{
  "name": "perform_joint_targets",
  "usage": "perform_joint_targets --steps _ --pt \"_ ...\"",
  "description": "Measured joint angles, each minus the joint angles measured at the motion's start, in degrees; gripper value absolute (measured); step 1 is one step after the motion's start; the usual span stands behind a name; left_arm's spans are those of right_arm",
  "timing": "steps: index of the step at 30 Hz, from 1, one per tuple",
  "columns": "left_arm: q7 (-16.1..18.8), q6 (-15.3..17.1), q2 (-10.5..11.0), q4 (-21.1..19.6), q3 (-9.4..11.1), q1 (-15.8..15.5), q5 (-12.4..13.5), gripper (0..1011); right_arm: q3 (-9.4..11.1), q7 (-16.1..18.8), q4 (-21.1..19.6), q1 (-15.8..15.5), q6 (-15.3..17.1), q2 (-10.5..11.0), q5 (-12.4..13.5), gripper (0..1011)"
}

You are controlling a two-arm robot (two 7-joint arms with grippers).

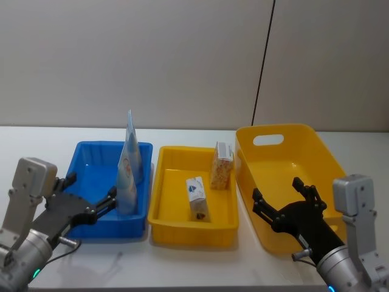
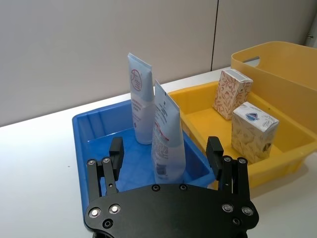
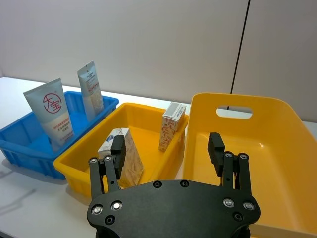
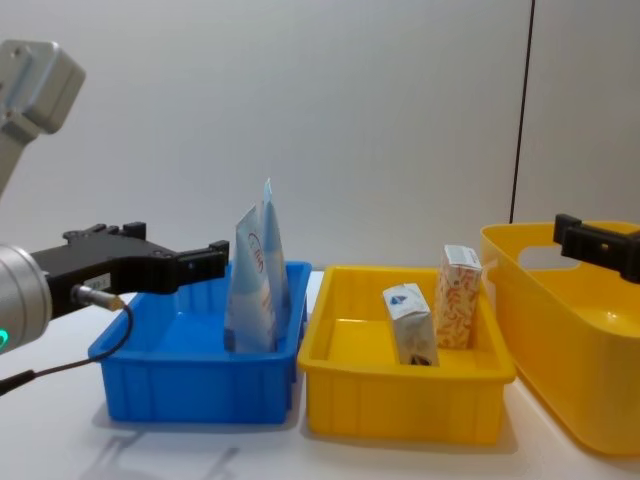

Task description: Bimanual collaborative sorting of washing and personal care products

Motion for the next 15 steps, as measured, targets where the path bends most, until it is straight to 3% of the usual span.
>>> perform_joint_targets --steps 15 --pt "-6.0 -0.4 -4.3 12.8 1.2 -8.4 -1.7 1001 0.0 0.0 0.0 0.0 0.0 0.0 0.0 1004"
